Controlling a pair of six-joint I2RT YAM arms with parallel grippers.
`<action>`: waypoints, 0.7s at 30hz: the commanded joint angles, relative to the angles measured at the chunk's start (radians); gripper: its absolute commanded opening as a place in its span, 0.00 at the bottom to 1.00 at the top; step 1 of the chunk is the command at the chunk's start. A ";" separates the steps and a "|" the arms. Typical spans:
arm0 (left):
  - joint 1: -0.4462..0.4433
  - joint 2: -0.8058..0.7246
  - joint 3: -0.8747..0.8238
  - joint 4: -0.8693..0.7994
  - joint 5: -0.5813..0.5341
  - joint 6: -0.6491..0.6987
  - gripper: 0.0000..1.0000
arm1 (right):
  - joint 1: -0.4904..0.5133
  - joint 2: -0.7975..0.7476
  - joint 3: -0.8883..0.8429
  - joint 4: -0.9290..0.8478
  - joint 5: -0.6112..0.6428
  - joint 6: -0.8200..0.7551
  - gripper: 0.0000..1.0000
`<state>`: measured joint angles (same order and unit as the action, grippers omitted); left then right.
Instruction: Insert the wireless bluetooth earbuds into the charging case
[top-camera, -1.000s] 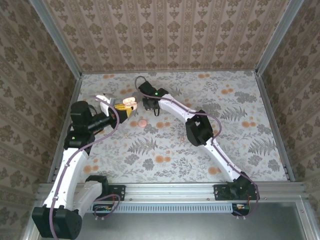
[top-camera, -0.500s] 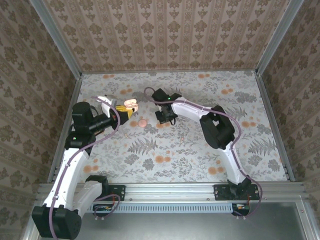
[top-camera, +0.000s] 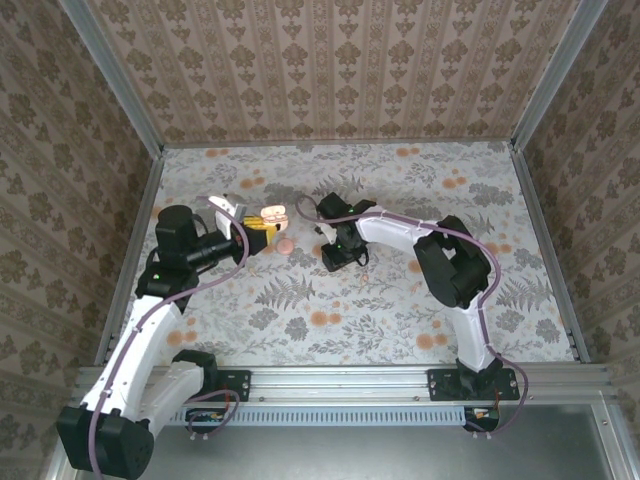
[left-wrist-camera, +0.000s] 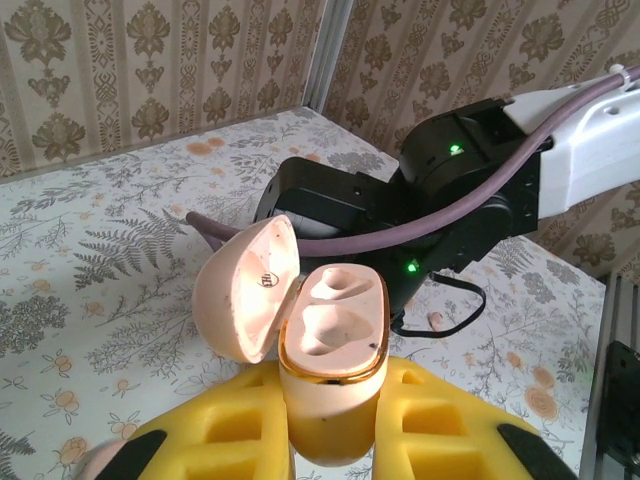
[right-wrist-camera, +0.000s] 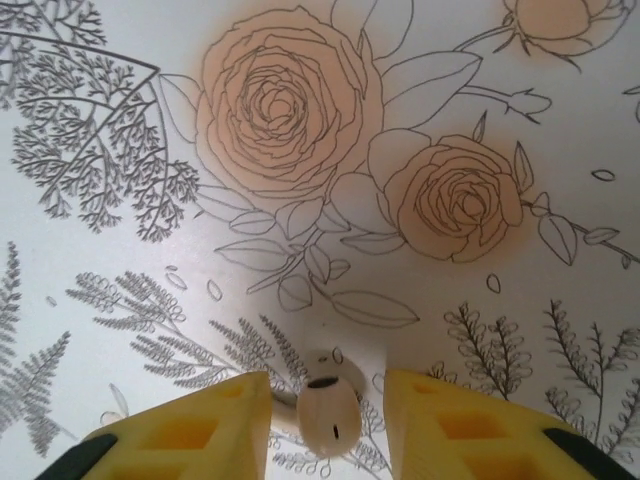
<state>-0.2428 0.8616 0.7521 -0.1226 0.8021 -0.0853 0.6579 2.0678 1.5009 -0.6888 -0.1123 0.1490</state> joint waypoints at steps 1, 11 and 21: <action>-0.013 -0.019 0.003 -0.009 -0.028 0.005 0.00 | 0.000 -0.094 -0.019 -0.034 0.050 0.096 0.38; -0.029 -0.041 -0.030 0.019 -0.019 0.007 0.00 | 0.017 -0.240 -0.208 0.090 0.021 0.584 0.39; -0.089 -0.092 -0.101 0.179 0.093 0.111 0.00 | 0.035 -0.141 -0.187 0.126 -0.016 0.638 0.32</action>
<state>-0.3122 0.8082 0.6613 -0.0101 0.8436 -0.0563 0.6857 1.8885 1.2884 -0.5762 -0.0982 0.7399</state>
